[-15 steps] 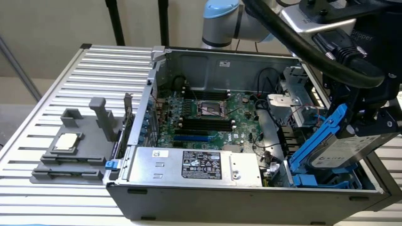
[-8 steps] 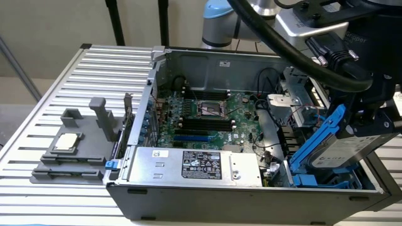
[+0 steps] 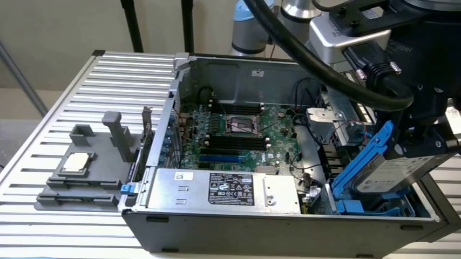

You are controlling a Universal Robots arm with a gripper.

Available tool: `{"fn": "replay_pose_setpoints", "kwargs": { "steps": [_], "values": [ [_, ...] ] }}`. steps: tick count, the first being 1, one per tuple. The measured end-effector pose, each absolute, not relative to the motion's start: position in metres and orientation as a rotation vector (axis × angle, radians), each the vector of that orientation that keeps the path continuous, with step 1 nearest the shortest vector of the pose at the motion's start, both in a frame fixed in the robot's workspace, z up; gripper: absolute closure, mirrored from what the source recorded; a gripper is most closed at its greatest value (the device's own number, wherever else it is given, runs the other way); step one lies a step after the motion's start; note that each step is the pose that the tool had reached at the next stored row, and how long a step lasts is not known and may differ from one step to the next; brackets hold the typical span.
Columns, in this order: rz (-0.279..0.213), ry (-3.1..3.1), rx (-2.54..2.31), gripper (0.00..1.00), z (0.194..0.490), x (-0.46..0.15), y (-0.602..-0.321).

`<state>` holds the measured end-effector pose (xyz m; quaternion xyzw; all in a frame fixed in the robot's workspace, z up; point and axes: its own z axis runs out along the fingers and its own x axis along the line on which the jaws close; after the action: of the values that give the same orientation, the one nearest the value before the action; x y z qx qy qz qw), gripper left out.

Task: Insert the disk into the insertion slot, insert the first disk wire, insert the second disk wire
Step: 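Insert the disk into the insertion slot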

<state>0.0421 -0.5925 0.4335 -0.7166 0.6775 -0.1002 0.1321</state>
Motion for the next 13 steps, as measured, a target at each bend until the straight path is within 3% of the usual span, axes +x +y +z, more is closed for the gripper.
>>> {"fn": "replay_pose_setpoints", "kwargs": {
  "steps": [13],
  "values": [
    [-0.316,1.951,-2.065,0.67,0.4302,0.0353,-0.5925]
  ]
}}
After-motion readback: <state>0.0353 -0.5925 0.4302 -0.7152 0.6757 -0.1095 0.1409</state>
